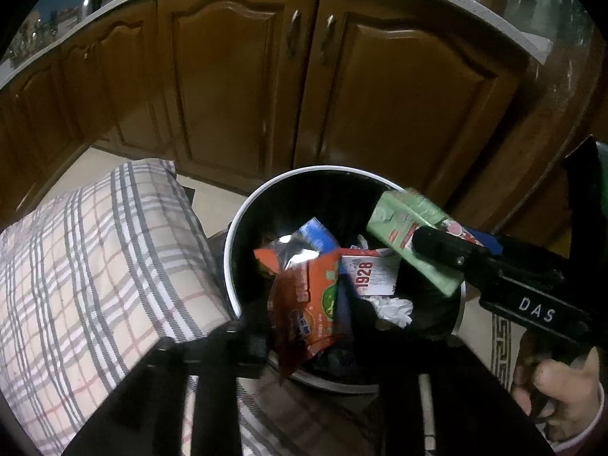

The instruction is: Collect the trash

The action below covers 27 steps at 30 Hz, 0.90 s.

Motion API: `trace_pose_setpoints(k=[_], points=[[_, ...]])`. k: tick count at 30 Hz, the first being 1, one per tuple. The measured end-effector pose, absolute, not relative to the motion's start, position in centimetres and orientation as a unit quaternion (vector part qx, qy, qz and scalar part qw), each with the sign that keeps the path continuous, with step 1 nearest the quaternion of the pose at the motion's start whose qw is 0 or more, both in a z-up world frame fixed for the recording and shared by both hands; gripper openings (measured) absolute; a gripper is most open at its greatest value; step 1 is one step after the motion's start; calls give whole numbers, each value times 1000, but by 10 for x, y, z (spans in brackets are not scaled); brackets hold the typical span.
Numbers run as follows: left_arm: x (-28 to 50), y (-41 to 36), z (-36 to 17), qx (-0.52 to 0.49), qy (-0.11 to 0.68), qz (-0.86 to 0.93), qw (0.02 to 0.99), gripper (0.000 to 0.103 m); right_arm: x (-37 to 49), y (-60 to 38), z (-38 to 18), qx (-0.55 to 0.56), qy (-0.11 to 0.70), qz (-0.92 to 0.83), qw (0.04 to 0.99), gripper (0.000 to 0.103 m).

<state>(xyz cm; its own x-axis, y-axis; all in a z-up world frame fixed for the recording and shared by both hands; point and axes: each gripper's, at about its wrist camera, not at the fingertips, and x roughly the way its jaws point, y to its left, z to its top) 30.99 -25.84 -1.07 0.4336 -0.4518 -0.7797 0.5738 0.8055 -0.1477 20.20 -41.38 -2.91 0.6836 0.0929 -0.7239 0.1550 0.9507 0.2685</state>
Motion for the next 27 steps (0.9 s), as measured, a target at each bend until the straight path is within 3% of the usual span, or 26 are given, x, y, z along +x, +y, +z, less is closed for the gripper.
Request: trace_pose_setpoints(k=[2,6,10,18,27], points=[[307,-256,-7,69,433,-300,848,57,202,-418,-29,170,395,-14,902,51],[298,-242,-1,61,423,-294,855,66,196,-424,-26,192,385,-19,903,63],[286,-221,1,39,418,-289,860,68,182,-425,-21,208,368,-20,906,65],[242,-175,8,14,391,-268,881,77,151,-408,-16,232,345,-14,910,89],[201,-119,8,-32,391,-247,886,77,116,-365,-13,232,319,-11,919,100]])
